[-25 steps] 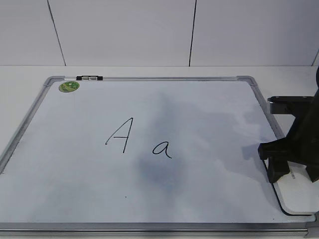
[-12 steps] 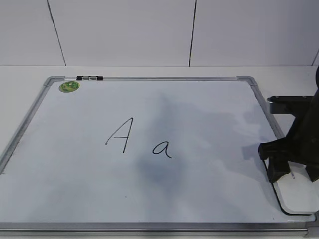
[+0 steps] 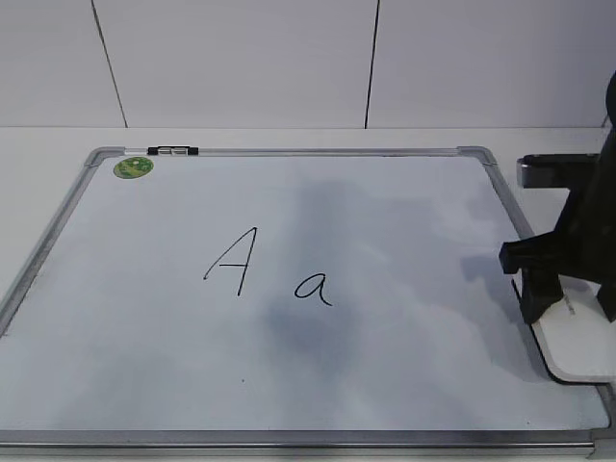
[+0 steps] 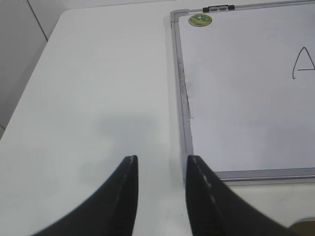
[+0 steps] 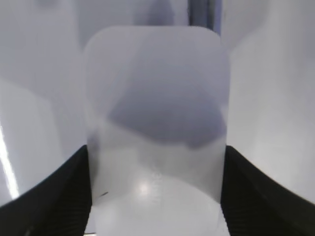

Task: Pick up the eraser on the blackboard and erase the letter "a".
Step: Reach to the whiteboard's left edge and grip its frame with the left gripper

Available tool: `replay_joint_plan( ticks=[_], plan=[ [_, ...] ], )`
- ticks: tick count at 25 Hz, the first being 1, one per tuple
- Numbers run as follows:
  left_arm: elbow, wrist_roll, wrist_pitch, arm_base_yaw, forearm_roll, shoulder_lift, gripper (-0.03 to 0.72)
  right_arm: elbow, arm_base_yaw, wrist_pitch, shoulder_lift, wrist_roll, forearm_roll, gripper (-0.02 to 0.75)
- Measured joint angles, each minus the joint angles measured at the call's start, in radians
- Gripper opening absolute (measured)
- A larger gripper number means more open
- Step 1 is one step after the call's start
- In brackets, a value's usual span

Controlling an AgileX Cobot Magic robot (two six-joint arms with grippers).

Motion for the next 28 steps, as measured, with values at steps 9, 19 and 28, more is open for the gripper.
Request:
replay_joint_plan(
  ticks=[9, 19, 28],
  plan=[
    [0.000, 0.000, 0.000, 0.000, 0.000, 0.000, 0.236, -0.159, 0.000, 0.146, 0.000, -0.021, -0.003, 0.544],
    [0.000, 0.000, 0.000, 0.000, 0.000, 0.000, 0.236, -0.182, 0.112, 0.191, 0.000, -0.060, 0.004, 0.544],
    [-0.006, 0.000, -0.009, 0.000, 0.022, 0.000, 0.236, -0.296, 0.192, 0.230, 0.000, -0.080, -0.005, 0.544]
  ],
)
